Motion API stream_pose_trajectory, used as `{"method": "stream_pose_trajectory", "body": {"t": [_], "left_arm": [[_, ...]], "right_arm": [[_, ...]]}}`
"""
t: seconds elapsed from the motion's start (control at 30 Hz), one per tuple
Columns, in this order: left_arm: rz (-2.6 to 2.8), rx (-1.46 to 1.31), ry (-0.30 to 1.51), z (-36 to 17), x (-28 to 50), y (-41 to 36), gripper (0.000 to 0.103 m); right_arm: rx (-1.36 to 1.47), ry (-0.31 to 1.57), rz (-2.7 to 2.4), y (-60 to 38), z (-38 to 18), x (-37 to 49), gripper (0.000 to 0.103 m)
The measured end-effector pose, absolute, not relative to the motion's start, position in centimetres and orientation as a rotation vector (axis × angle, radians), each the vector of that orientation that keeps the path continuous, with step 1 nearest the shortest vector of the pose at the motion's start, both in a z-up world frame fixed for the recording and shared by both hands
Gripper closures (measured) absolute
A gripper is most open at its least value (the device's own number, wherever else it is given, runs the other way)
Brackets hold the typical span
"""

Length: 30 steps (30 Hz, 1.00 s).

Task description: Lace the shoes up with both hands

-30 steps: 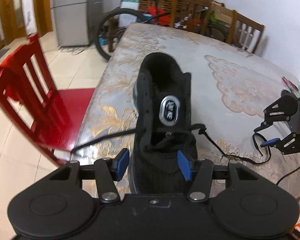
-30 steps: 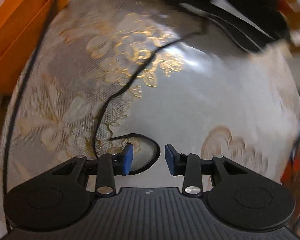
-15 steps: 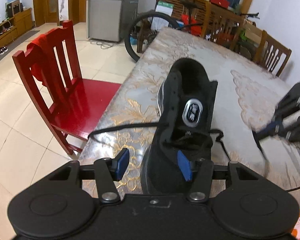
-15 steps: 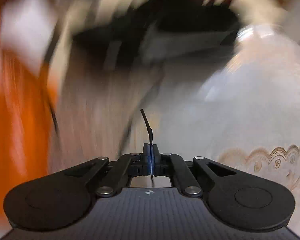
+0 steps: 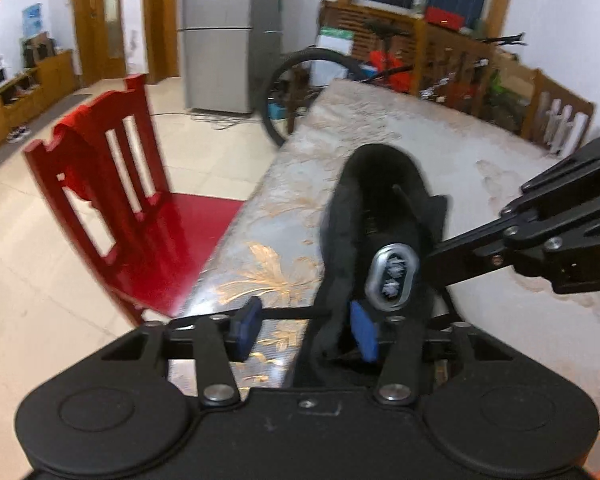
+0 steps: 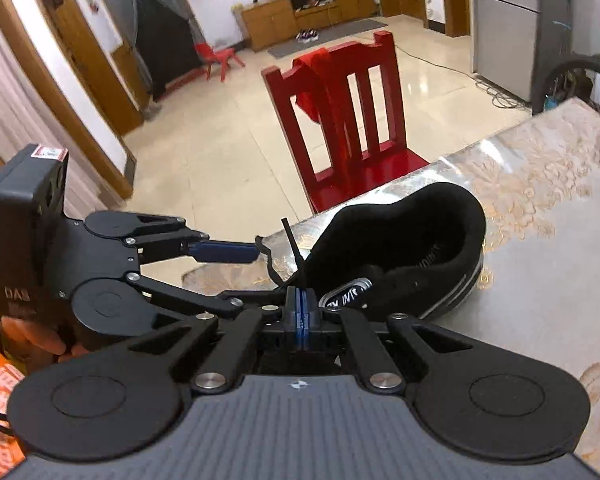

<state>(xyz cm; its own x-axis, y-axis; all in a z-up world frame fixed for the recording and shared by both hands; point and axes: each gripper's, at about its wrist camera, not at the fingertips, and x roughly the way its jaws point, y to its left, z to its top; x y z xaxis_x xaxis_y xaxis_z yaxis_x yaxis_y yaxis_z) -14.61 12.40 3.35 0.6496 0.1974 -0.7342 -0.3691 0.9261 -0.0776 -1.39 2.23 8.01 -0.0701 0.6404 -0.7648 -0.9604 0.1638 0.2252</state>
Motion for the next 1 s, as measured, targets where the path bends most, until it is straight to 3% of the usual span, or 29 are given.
{"method": "stream_pose_trajectory", "body": {"t": [0.27, 0.7, 1.0], "left_arm": [[0.357, -0.335, 0.751, 3.3, -15.5, 13.3, 0.068], [0.401, -0.431, 0.719, 3.7, -16.5, 13.7, 0.068], [0.394, -0.444, 0.708, 3.5, -16.6, 13.9, 0.067]], "right_arm": [[-0.664, 0.904, 1.400, 3.5, 6.7, -2.5, 0.101], [-0.760, 1.133, 1.283, 6.4, 6.2, -1.0, 0.103], [-0.902, 1.177, 1.281, 8.2, 6.8, -1.5, 0.103]]}}
